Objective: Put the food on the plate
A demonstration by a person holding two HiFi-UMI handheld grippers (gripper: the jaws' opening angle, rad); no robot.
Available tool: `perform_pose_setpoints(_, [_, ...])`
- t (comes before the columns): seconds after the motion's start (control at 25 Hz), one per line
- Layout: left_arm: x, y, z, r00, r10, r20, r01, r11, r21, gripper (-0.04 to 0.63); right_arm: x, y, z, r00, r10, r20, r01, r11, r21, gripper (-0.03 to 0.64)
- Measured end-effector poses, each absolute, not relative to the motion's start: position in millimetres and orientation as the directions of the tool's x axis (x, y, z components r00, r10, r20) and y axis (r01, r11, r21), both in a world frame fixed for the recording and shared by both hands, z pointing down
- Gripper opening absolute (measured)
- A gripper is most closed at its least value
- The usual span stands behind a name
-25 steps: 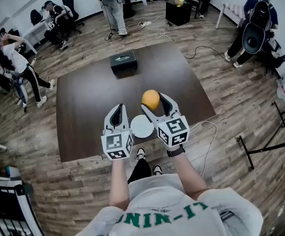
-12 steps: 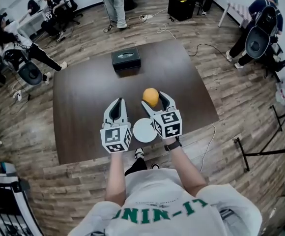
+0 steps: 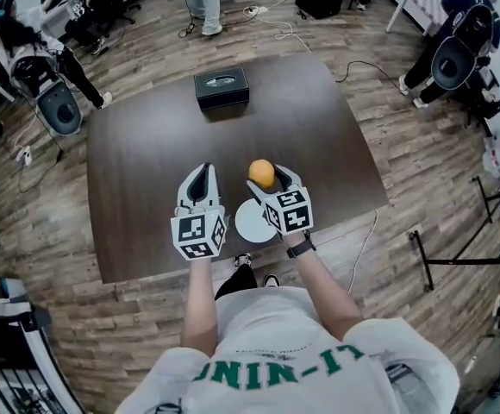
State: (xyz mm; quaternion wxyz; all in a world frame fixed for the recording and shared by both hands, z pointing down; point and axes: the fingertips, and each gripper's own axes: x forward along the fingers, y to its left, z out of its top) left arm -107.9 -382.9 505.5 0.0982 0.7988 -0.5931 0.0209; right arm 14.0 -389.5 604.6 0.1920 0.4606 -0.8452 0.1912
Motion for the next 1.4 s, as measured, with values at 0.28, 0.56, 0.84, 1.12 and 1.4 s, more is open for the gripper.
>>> perform_pose_setpoints(0.28, [-103,-390,522,0.319,-0.929,0.188,-0.946,-0.300,0.120,0.012,4,-381,657,-0.509,-0.622,0.595,-0.834,0.528,-0.162,0.331])
perform_pose_setpoints(0.56, [-122,-397,534,0.212,-0.953,0.218,-0.975,-0.221,-0.017,0.012,0,-359,707,-0.491,-0.533,0.689,-0.822,0.547,-0.162,0.331])
perform_pose_setpoints(0.84, [-122,-395,536,0.222,-0.954,0.203,-0.974,-0.228,-0.008,0.011,6,-331,759,-0.468,-0.422,0.776,-0.809,0.559,-0.184,0.331])
perform_pose_setpoints(1.12, [-131,-395,550,0.194,-0.950,0.246,-0.980,-0.197,0.013,0.012,7,-319,792,-0.450,-0.393,0.802,-0.786,0.600,-0.147,0.334])
perform_pose_setpoints(1.4, [-132,-393,553,0.228,-0.940,0.254,-0.974,-0.224,0.045,0.012,5,-319,801,-0.457,-0.383,0.803,-0.788,0.593,-0.166,0.336])
